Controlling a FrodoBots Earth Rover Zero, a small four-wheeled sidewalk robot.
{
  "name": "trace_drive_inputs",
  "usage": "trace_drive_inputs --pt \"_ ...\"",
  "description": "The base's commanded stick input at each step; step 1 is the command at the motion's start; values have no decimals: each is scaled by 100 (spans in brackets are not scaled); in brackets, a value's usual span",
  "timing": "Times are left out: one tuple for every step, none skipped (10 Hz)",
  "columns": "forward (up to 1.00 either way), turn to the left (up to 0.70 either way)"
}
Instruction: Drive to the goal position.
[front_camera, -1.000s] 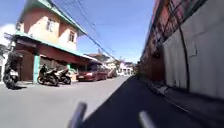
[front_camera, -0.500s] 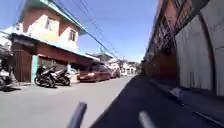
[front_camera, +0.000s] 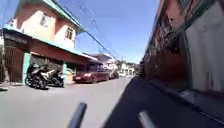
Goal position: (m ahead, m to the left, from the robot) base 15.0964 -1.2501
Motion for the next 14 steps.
trace_drive_inputs --pt "100 24" --pt "100 27" --pt "100 26" --pt "100 26" --pt "100 25" --pt "100 22" --pt "100 6" --pt "100 -28" --pt "100 -40" --pt "100 -40" --pt "100 -40" --pt "100 -40" --pt "100 -40" --pt "100 -40"
